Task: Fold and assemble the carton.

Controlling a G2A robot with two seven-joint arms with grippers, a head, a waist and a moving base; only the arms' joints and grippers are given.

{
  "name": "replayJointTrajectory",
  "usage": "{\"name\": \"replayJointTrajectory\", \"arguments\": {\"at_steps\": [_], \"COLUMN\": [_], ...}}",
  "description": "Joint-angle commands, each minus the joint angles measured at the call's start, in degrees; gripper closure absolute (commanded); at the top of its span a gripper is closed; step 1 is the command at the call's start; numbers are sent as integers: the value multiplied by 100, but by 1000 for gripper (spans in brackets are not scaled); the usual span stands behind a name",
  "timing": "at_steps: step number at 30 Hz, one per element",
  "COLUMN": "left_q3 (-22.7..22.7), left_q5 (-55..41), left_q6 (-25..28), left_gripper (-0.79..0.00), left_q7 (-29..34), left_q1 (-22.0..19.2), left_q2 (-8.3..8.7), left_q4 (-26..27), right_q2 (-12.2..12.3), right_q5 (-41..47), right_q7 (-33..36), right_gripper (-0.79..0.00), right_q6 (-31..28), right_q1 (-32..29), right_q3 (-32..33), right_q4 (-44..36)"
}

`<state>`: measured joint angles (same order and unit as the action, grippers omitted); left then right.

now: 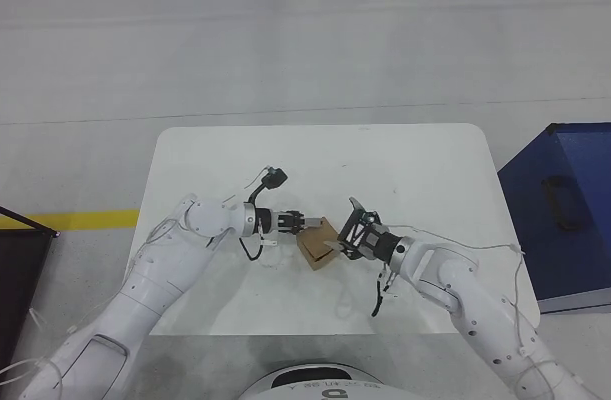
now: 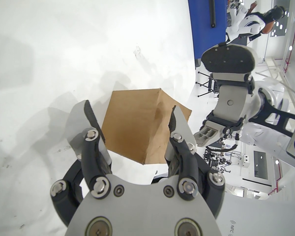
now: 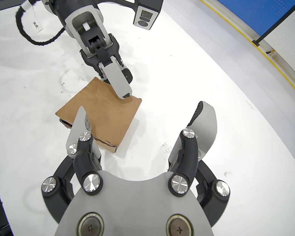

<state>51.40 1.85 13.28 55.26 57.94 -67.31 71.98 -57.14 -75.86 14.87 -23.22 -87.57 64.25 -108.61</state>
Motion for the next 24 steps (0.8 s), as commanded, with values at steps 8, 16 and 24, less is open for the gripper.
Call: {"name": "replayJointTrajectory", "arguments": {"at_steps": [8, 16, 24], "left_q3": [510, 608, 500], "left_q5": [-44, 265, 250], "left_q6": [69, -65, -94], "left_gripper": [-785, -785, -785], "left_q7": [17, 10, 14], "left_q1": [305, 564, 573], "left_q2": [170, 254, 240], "left_q4": [264, 566, 642], "right_q2": [-1, -27, -43], "right_q5": [118, 39, -412], "right_q7": [-6, -267, -420], "right_gripper": [-194, -770, -785], "right_q6": [-100, 29, 311], "right_q1": [-153, -215, -536], "right_q3": [55, 19, -153], "right_q4": [50, -17, -325]}}
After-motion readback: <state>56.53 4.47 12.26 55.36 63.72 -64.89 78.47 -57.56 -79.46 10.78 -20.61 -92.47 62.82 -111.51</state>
